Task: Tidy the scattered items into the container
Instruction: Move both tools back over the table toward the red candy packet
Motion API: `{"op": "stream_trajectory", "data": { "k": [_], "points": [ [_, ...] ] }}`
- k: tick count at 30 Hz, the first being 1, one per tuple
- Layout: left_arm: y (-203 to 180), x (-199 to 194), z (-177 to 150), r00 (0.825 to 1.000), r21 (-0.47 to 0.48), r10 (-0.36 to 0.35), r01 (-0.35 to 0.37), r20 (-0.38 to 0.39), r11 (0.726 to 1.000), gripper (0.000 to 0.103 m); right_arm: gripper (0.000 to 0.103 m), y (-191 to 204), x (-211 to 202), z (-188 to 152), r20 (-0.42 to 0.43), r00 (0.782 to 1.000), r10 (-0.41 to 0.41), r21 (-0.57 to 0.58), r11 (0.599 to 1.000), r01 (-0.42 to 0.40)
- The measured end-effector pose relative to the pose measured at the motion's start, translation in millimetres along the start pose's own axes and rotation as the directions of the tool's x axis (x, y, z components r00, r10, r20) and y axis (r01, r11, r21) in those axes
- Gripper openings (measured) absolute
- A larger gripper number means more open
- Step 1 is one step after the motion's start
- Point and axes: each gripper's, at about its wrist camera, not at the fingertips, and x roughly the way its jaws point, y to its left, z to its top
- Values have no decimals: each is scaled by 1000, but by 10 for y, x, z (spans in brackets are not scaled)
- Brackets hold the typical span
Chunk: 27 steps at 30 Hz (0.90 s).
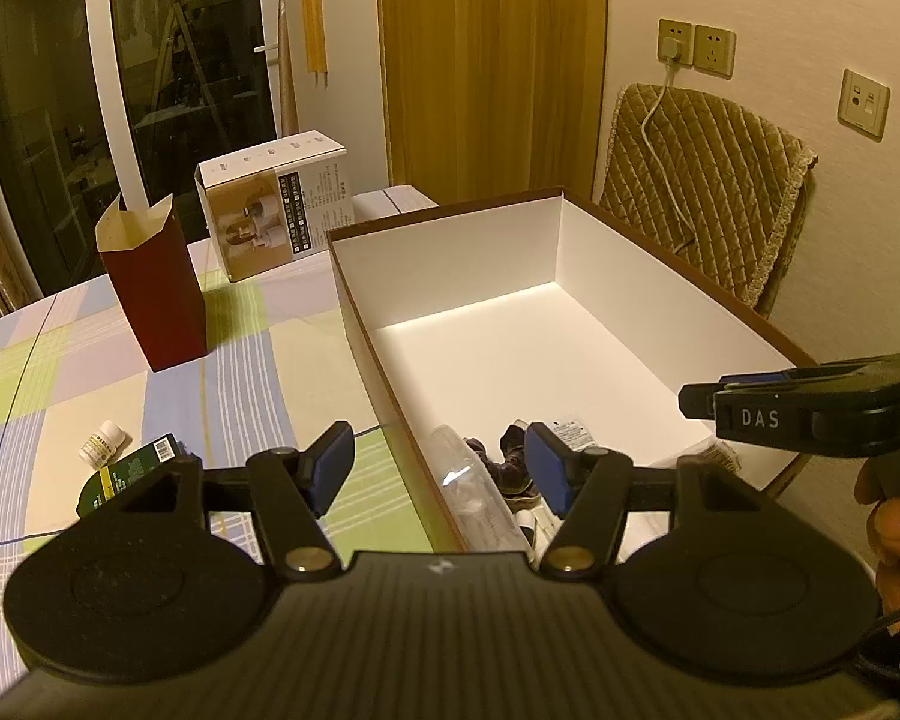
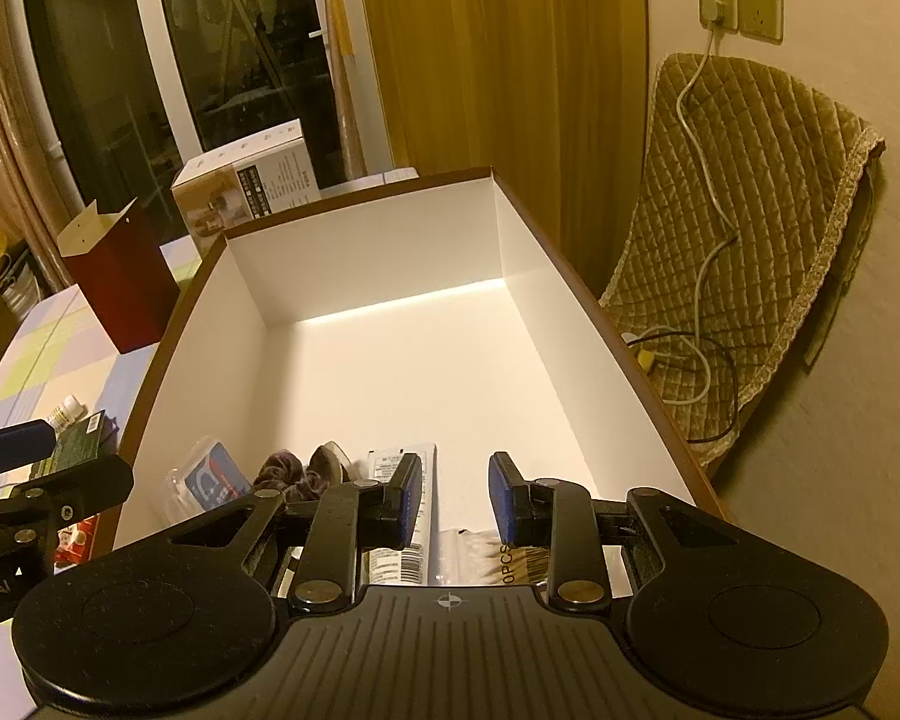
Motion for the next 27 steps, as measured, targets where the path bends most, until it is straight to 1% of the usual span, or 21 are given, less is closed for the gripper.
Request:
{"op": "stream_trajectory", "data": {
  "k": [9, 20, 21, 22, 23, 25, 27],
  "points": [
    [28, -34, -1, 1000, -5, -2, 2, 5, 1000, 58, 32, 8, -12, -8, 3, 1000, -2, -8, 1000, 2],
    [189, -338, -65, 999, -34, 22, -21, 25, 999, 59, 33, 97, -126, -30, 27, 1000, 1, -32, 999, 0],
    [213, -373, -86, 999, -39, 27, -26, 27, 999, 59, 55, 114, -145, -35, 31, 1000, 5, -36, 999, -4],
    [242, -413, -107, 999, -42, 32, -31, 29, 999, 59, 95, 131, -179, -45, 43, 999, 11, -38, 999, -10],
    [276, -460, -136, 999, -47, 39, -38, 30, 998, 59, 102, 146, -239, -61, 74, 997, 22, -40, 999, -19],
    [348, -547, -198, 998, -57, 52, -50, 31, 997, 59, 101, 189, -366, -84, 126, 991, 51, -60, 997, -44],
    [444, -645, -280, 997, -68, 69, -67, 27, 995, 60, 101, 239, -436, -135, 129, 989, 70, -71, 996, -61]
  ]
}}
